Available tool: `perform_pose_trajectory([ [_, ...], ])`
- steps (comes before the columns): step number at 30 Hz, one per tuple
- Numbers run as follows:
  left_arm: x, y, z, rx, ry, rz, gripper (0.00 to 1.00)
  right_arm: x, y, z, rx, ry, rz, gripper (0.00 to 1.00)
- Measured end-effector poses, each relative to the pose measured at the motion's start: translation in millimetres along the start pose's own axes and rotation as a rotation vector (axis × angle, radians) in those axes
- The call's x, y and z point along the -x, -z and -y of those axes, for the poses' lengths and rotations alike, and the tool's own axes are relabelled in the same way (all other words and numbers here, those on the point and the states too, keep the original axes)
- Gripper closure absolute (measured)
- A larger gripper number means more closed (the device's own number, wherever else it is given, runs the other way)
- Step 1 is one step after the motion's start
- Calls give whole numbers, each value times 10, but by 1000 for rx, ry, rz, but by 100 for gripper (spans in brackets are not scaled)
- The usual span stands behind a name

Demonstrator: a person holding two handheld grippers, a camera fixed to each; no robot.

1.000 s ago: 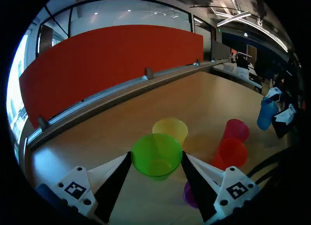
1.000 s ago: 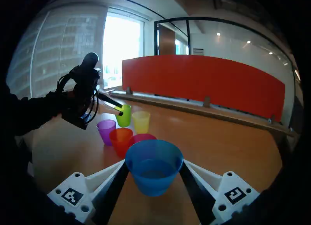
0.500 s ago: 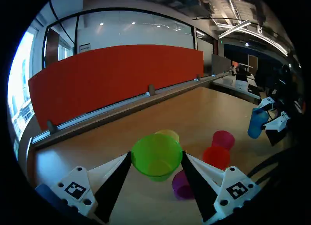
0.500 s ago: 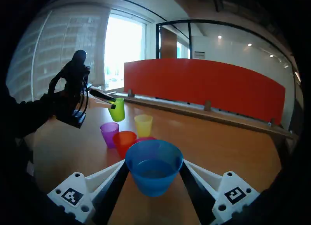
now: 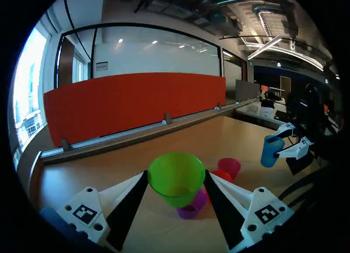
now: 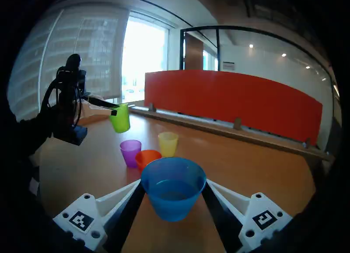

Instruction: Pour water

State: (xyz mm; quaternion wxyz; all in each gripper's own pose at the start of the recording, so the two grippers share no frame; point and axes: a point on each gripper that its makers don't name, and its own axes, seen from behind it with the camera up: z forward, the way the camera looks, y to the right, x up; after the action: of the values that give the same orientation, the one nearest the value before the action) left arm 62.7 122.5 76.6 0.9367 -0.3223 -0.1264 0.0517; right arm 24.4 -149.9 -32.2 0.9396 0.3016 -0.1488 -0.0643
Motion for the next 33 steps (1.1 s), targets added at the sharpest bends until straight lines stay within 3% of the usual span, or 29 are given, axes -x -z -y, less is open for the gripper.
perform_pose_trajectory([
  [15,53,643,-546,1,34,-102,10,38,39,242,-28,14,-12,10],
  [26,128,887,-866,-3,64,-181,10,63,51,375,-44,13,-20,10],
  [33,249,984,-1013,12,72,-181,10,97,52,429,-50,13,-22,10],
])
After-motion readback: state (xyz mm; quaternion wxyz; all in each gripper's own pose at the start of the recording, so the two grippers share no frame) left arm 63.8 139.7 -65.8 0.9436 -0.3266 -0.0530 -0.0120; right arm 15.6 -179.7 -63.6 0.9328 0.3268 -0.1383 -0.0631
